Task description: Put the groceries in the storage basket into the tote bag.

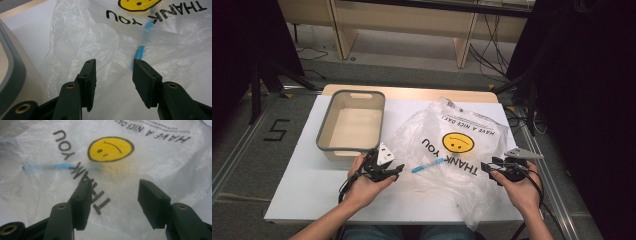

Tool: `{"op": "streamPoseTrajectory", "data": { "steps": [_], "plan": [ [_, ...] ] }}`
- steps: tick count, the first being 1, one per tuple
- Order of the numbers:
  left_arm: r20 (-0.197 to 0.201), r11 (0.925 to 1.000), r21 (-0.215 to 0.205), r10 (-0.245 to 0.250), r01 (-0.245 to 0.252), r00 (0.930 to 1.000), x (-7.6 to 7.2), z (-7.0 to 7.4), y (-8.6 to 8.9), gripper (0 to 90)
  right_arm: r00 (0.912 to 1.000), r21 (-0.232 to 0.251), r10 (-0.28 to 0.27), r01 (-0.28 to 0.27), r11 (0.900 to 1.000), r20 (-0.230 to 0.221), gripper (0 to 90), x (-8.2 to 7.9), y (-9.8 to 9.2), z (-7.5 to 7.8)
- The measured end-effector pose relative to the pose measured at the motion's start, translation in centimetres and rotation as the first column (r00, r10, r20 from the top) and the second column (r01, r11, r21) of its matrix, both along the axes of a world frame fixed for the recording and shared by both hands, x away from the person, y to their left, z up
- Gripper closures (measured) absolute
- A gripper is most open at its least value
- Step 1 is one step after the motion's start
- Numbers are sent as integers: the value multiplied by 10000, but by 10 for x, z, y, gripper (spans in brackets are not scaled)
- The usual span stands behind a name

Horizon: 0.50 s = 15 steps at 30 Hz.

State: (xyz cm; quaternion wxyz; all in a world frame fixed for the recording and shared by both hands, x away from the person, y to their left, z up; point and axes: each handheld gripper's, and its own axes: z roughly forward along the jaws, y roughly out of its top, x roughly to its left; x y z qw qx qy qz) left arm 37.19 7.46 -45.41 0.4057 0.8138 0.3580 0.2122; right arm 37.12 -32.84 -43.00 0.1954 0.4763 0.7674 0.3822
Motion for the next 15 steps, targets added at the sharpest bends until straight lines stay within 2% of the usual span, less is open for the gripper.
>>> {"op": "streamPoseTrajectory", "data": {
  "steps": [3, 6, 8, 12, 15],
  "plan": [
    [-22, 9999, 118, 17, -16, 10000, 2, -2, 1, 519, 9985, 2, -282, 282, 9996, -459, 438, -2, -1, -2],
    [-165, 9997, 220, 108, -105, 9998, 4, -5, 2, 521, 9929, -103, -501, 493, 9987, -1083, 424, -4, -2, -6],
    [-248, 9992, 335, 206, -197, 9995, 5, -7, 3, 529, 9853, -262, -592, 557, 9981, -1601, 422, -5, -3, -11],
    [-458, 9985, 434, 342, -322, 9984, 6, -9, 4, 548, 9687, -642, -979, 854, 9943, -2283, 423, -8, -5, -18],
    [-544, 9982, 509, 351, -324, 9979, 6, -10, 3, 558, 9555, -757, -1156, 986, 9923, -2716, 427, -8, -7, -23]
  ]
}}
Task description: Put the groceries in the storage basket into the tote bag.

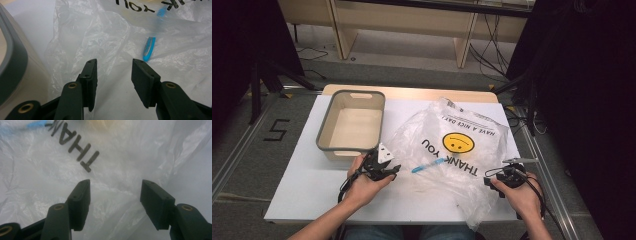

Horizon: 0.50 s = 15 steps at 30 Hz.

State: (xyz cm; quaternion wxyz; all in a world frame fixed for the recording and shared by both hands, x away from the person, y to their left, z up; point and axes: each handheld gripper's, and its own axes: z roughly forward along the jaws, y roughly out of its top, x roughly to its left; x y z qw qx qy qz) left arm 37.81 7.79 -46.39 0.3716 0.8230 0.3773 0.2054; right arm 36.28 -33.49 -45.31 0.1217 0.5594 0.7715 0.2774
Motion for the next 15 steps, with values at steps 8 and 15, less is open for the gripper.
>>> {"op": "streamPoseTrajectory", "data": {
  "steps": [8, 15],
  "plan": [
    [-5, 10000, 89, -12, 12, 10000, 0, 2, -2, 574, 9962, -693, 284, -341, 9970, -823, 594, 1, 3, -9],
    [52, 10000, -18, -72, 72, 10000, -3, 6, -4, 571, 9946, -1337, 674, -776, 9880, -786, 899, 7, 2, -8]
  ]
}}
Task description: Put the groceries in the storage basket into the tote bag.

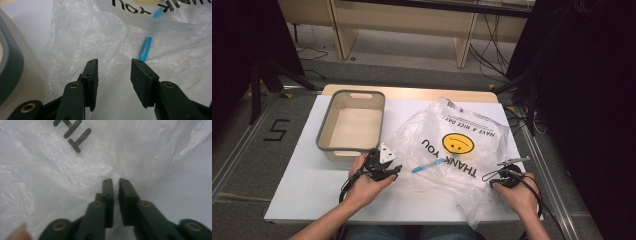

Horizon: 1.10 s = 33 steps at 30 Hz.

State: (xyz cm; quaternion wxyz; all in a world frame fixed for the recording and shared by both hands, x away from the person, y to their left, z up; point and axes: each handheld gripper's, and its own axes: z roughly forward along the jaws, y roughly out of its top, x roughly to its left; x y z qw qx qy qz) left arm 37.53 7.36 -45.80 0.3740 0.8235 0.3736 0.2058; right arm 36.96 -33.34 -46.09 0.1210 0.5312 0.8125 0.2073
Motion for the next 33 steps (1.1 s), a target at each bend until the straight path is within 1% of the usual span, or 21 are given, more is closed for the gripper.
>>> {"op": "streamPoseTrajectory", "data": {
  "steps": [3, 5, 7, 9, 11, 13, 15, 16, 17, 18, 20, 22, 23, 25, 26, 29, 30, 32, 33],
  "plan": [
    [63, 10000, -71, 36, -35, 10000, -1, 2, 1, 570, 9998, -4, 179, -179, 9998, 27, 900, 6, -2, 0],
    [94, 9999, -109, 74, -73, 9999, -1, 4, 2, 569, 9993, -341, 168, -157, 9993, 330, 900, 13, -4, 1],
    [149, 9998, -154, 109, -107, 9998, -1, 5, 2, 564, 9984, -325, 154, -137, 9994, 538, 900, 19, -7, 1],
    [207, 9997, -194, 151, -147, 9997, 0, 6, 3, 561, 9970, -483, 58, -21, 9988, 767, 900, 24, -7, 2],
    [188, 9998, -146, 167, -164, 9997, 0, 5, 4, 558, 9957, -420, -20, 59, 9991, 923, 900, 28, -8, 4],
    [129, 9997, -166, 199, -197, 9997, 1, 4, 4, 558, 9945, -167, -293, 311, 9994, 1006, 900, 28, -9, 7],
    [113, 9996, -172, 208, -206, 9997, 0, 4, 4, 558, 9945, 117, -539, 531, 9985, 902, 897, 23, -10, 12],
    [132, 9998, -94, 173, -172, 9998, 0, 4, 5, 558, 9937, 270, -727, 707, 9971, 850, 815, 20, -9, 14],
    [130, 9997, -143, 204, -202, 9997, 0, 4, 5, 558, 9931, 404, -927, 900, 9951, 713, 741, 16, -8, 16],
    [117, 9997, -160, 192, -190, 9997, 0, 4, 5, 559, 9932, 552, -1027, 996, 9935, 551, 677, 11, -7, 17],
    [147, 9996, -151, 222, -220, 9996, 0, 4, 6, 559, 9926, 774, -1132, 1095, 9910, 449, 566, 2, -5, 17],
    [148, 9996, -144, 224, -222, 9996, 0, 5, 6, 559, 9911, 791, -1305, 1280, 9886, 275, 465, -5, -5, 18],
    [157, 9996, -145, 226, -224, 9996, 0, 5, 5, 560, 9910, 675, -1332, 1320, 9889, 145, 447, -7, -5, 18],
    [159, 9997, -118, 213, -211, 9996, 0, 4, 4, 560, 9890, 634, -1482, 1481, 9869, -22, 426, -12, -5, 16],
    [120, 9997, -119, 195, -193, 9997, 0, 4, 4, 559, 9893, 677, -1454, 1460, 9870, -128, 424, -13, -5, 15],
    [92, 9998, -84, 192, -191, 9998, 0, 4, 5, 560, 9871, 747, -1505, 1544, 9852, -548, 446, -14, -2, 11],
    [108, 9998, -102, 193, -192, 9998, 0, 4, 5, 560, 9859, 722, -1526, 1575, 9849, -691, 467, -13, -1, 10],
    [127, 9997, -131, 201, -199, 9997, 0, 4, 5, 561, 9858, 744, -1421, 1489, 9861, -891, 567, -12, 1, 7],
    [132, 9997, -133, 212, -211, 9997, 0, 4, 5, 561, 9858, 693, -1393, 1460, 9868, -943, 598, -12, 2, 6]
  ]
}}
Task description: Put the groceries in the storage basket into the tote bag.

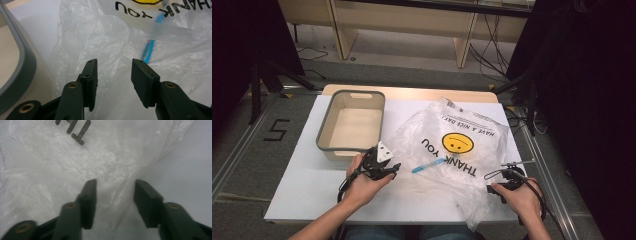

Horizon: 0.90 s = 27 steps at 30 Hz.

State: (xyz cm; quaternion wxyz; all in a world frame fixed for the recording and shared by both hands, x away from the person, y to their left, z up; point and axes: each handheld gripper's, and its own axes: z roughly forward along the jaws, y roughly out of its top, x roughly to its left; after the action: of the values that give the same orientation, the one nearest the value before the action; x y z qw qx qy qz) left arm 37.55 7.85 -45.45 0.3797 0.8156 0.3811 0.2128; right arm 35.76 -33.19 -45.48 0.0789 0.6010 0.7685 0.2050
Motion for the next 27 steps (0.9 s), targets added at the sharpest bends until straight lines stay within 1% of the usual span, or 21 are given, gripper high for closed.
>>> {"op": "streamPoseTrajectory", "data": {
  "steps": [1, 3, 6, 10, 12, 15, 16, 18, 20, 21, 23, 25, 27],
  "plan": [
    [-4, 10000, 6, -3, 3, 10000, 0, 0, 0, 561, 9999, -69, 14, -15, 10000, -107, 620, 0, 1, -1],
    [-33, 10000, 24, -11, 11, 10000, 0, 0, 0, 561, 9999, -359, 31, -35, 9993, -118, 692, 1, 1, -1],
    [-3, 10000, 11, -5, 5, 10000, 0, 0, 0, 562, 9998, -649, 39, -50, 9979, -176, 807, 3, 0, -1],
    [-23, 10000, 51, -15, 15, 10000, 0, 0, 0, 562, 9999, -799, 86, -97, 9968, -141, 895, 4, -2, -2],
    [-46, 10000, 40, -2, 2, 10000, 0, 0, 0, 562, 9998, -730, 127, -137, 9972, -140, 900, 4, -2, -2],
    [-14, 10000, 5, 4, -4, 10000, 0, 0, 0, 562, 9996, -749, 244, -252, 9969, -108, 900, 5, -3, -1],
    [-7, 10000, 12, 14, -14, 10000, 0, 0, 1, 562, 9997, -807, 257, -259, 9964, -28, 900, 5, -3, -1],
    [-8, 10000, 24, 21, -21, 10000, 0, 0, 1, 562, 9996, -1086, 232, -211, 9939, 178, 900, 8, -5, 1],
    [26, 10000, 19, 39, -39, 10000, 0, 1, 1, 561, 9989, -1210, 204, -151, 9925, 424, 900, 12, -9, 3],
    [28, 10000, 13, 42, -42, 10000, 0, 1, 1, 560, 9974, -1380, 239, -143, 9903, 683, 900, 14, -11, 4],
    [33, 10000, 12, 39, -39, 10000, 0, 2, 1, 554, 9938, -1405, 309, -157, 9900, 1064, 900, 19, -15, 5],
    [119, 10000, -18, 98, -98, 9999, 0, 2, 1, 539, 9891, -1572, 329, -100, 9875, 1436, 900, 24, -20, 5],
    [170, 9999, 24, 98, -98, 9998, 0, 3, 1, 520, 9824, -1683, 493, -186, 9856, 1801, 900, 29, -24, 5]
  ]
}}
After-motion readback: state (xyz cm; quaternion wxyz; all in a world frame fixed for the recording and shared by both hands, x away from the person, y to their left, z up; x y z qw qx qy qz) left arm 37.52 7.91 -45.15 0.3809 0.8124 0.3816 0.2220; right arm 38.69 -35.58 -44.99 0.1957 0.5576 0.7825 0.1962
